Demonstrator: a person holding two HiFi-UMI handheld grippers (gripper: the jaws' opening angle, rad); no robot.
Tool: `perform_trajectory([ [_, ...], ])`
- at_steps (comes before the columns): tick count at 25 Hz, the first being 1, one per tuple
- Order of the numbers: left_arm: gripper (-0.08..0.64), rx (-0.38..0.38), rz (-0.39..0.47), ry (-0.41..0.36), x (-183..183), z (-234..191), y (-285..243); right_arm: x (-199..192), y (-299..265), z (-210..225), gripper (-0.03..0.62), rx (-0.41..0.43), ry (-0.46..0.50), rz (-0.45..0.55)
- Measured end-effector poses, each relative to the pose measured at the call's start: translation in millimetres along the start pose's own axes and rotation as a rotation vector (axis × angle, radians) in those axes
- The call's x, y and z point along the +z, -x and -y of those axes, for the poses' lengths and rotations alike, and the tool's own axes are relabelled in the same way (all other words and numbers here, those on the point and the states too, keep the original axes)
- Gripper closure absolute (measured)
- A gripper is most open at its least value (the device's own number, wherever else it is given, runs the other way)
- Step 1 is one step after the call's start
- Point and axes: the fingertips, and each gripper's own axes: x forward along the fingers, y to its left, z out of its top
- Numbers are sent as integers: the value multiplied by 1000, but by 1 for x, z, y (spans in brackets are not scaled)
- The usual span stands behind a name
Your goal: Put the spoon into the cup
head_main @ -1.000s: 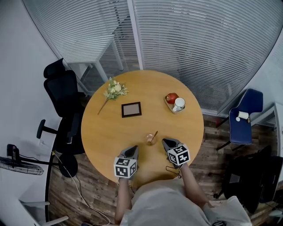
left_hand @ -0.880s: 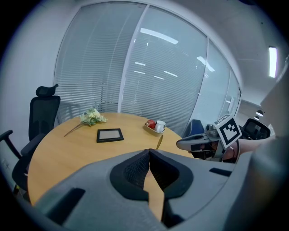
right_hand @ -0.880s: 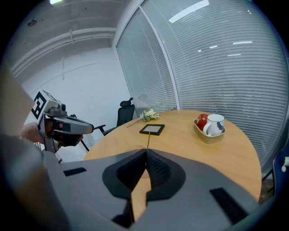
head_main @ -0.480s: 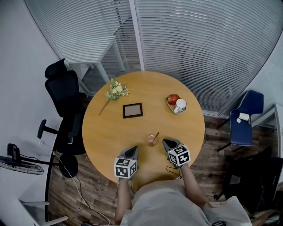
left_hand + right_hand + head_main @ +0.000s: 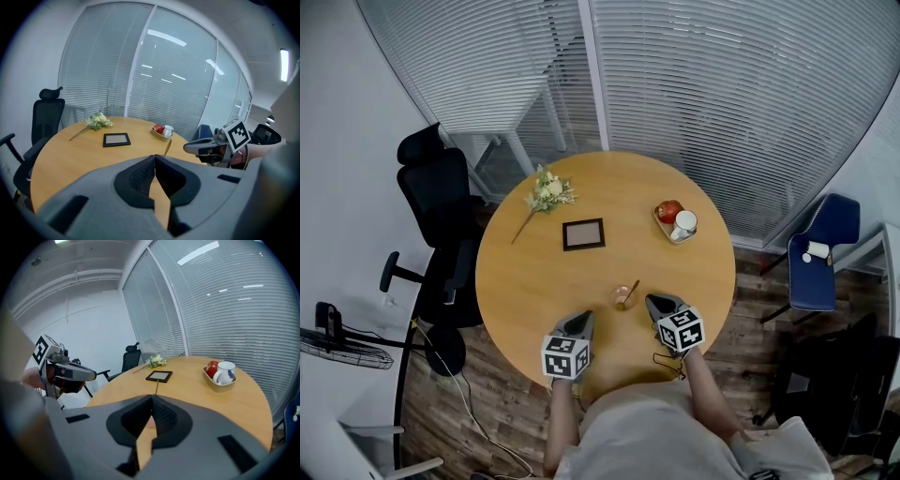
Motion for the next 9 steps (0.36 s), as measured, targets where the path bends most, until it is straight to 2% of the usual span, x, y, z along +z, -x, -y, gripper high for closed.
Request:
perform_trajectory([
  [9, 551, -3, -7, 2, -6, 2, 0, -2, 2, 0, 594, 0, -4, 5],
])
